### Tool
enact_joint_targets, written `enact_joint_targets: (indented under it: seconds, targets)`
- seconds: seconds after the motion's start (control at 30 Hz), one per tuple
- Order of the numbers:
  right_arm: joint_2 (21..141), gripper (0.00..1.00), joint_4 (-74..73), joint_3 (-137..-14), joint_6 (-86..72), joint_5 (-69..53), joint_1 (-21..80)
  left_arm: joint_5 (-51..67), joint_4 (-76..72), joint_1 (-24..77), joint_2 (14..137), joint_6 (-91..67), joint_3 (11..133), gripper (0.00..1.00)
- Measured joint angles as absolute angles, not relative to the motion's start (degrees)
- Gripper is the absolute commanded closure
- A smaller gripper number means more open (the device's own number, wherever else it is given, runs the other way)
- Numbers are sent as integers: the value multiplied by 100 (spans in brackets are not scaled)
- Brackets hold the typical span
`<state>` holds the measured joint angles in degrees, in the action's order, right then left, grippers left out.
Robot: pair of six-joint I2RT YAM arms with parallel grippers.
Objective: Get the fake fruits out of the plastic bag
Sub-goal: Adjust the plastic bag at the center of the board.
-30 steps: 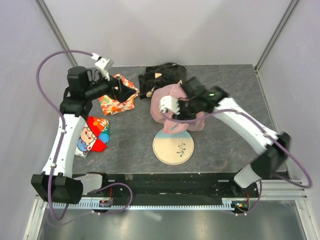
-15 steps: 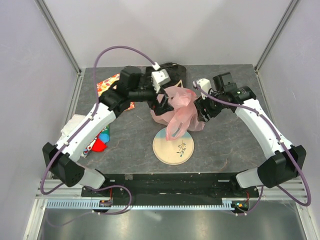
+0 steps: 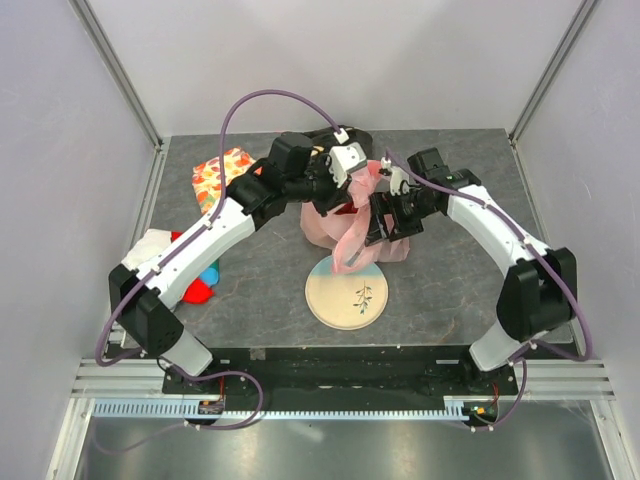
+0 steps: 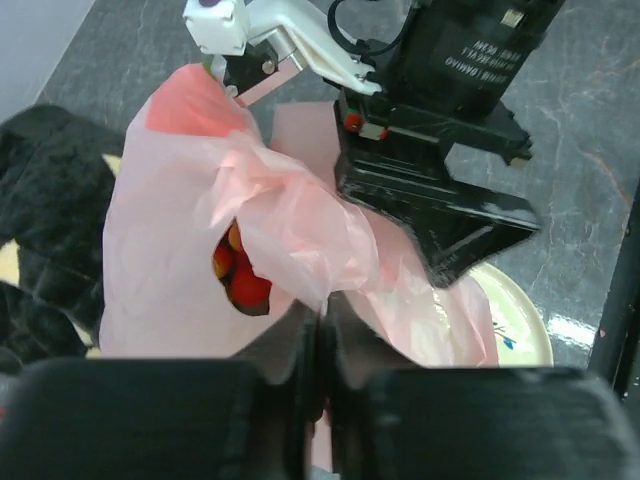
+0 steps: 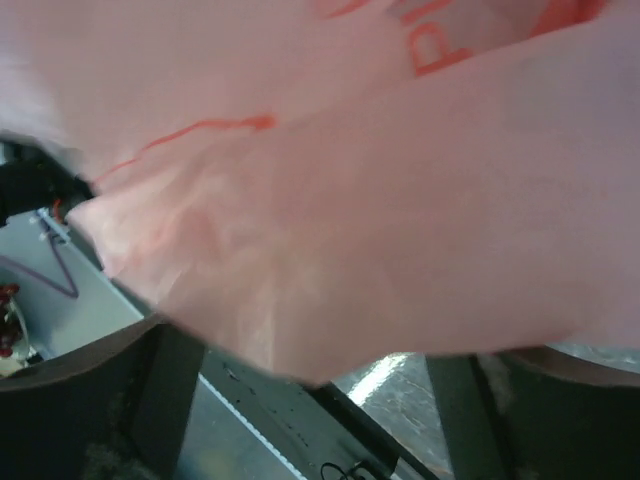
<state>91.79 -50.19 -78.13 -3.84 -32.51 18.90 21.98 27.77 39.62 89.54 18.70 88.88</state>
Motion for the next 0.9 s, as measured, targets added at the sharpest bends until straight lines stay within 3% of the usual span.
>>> enact_joint_targets:
  seconds: [0.1, 0.2, 0.3, 0.5, 0.67, 0.8, 0.9]
  targets:
    - [9524, 77, -4849, -7854, -703, -2930, 1850, 2016, 2759, 3962, 8993, 1865, 8888, 98]
    - [9953, 93, -4866, -8278, -873, -2864, 1586, 1874, 2679, 3909, 9089, 1868, 8930, 98]
    - [10442, 100, -4862, -9212, -856, -2910, 921, 1800, 2659, 3760, 9526, 1835, 9391, 98]
    - [11085, 100, -4762, -11214, -683, -2954, -336, 1684, 2563, 3253, 11098, 1304, 11546, 98]
    - [11115, 98, -4617, -12044, -609, -3050, -572, 1813, 2484, 3199, 11443, 1138, 12479, 99]
    - [10595, 96, -4381, -11454, -451, -3124, -506, 2252, 2311, 3299, 11275, 1129, 12490, 98]
    - [9675, 92, -4233, -9942, -320, -3124, -515, 2650, 2255, 3358, 10914, 1057, 11784, 98]
